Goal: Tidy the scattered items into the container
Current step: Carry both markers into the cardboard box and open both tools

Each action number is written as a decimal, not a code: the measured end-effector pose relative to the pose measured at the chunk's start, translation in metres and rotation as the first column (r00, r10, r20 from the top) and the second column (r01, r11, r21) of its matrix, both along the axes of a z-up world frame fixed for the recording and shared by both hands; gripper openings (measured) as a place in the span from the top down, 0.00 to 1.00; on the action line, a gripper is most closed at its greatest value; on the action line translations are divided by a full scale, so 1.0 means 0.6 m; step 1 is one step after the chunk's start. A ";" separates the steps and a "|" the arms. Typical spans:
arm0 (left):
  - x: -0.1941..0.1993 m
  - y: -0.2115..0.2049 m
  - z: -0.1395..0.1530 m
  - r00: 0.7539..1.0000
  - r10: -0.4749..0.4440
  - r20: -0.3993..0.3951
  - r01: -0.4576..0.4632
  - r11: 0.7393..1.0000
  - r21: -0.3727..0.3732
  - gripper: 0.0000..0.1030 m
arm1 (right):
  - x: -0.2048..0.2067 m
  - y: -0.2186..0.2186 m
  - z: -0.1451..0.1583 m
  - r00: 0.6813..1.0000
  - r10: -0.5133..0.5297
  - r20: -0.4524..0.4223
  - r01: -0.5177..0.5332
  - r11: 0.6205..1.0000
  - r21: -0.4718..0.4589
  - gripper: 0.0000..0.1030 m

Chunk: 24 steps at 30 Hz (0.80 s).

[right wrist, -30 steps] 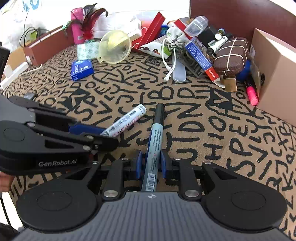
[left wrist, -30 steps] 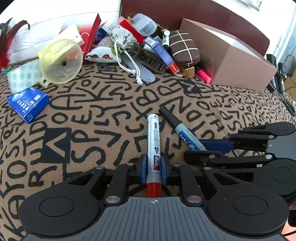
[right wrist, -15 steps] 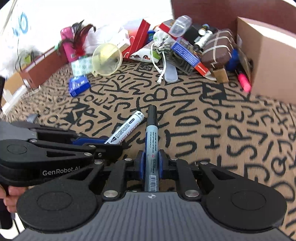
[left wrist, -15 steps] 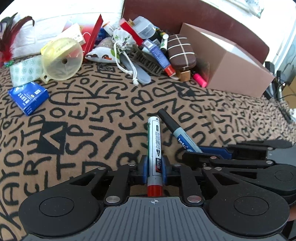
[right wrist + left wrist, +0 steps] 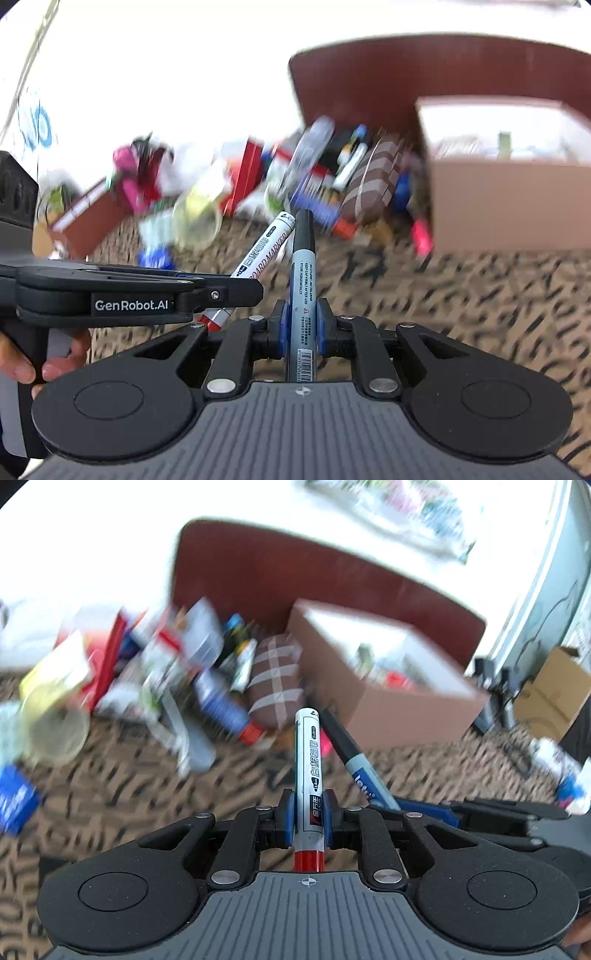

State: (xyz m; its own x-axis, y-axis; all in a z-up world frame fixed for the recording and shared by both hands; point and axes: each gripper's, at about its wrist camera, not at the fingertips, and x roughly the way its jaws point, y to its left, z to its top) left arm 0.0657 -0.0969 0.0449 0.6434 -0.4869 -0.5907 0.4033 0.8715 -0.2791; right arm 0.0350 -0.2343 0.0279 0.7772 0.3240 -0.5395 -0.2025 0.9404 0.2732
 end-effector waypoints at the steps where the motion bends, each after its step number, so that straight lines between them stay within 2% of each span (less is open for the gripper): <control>1: 0.009 -0.013 0.014 1.000 -0.014 0.015 0.014 1.000 -0.011 0.89 | 0.004 -0.011 0.010 1.000 -0.012 0.016 0.012 1.000 -0.008 0.83; 7: 0.079 -0.108 0.085 0.994 -0.072 0.078 0.077 0.996 -0.051 0.89 | 0.044 -0.080 0.081 0.990 -0.077 0.121 0.086 0.994 -0.071 0.83; 10: 0.126 -0.156 0.112 0.991 -0.107 0.075 0.114 0.990 -0.088 0.89 | 0.078 -0.117 0.111 0.980 -0.121 0.160 0.139 0.984 -0.109 0.83; 12: 0.158 -0.193 0.119 0.988 -0.131 0.080 0.137 0.987 -0.083 0.89 | 0.105 -0.143 0.127 0.974 -0.145 0.175 0.168 0.977 -0.129 0.83; 17: 0.248 -0.257 0.098 0.988 -0.153 0.031 0.155 0.984 -0.092 0.89 | 0.176 -0.209 0.132 0.964 -0.205 0.172 0.236 0.953 -0.188 0.83; 20: 0.298 -0.292 0.071 0.987 -0.159 -0.006 0.158 0.985 -0.077 0.89 | 0.219 -0.243 0.110 0.961 -0.240 0.135 0.263 0.946 -0.189 0.83; 24: 0.343 -0.331 0.033 0.985 -0.170 -0.018 0.169 0.985 -0.033 0.89 | 0.268 -0.277 0.074 0.959 -0.271 0.084 0.283 0.938 -0.200 0.83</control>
State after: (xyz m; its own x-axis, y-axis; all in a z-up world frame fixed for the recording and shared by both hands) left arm 0.2712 -0.2957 0.0647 0.5380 -0.6064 -0.5856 0.5384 0.7817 -0.3148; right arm 0.1958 -0.4005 0.0724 0.8502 -0.0232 -0.5259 0.0650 0.9960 0.0611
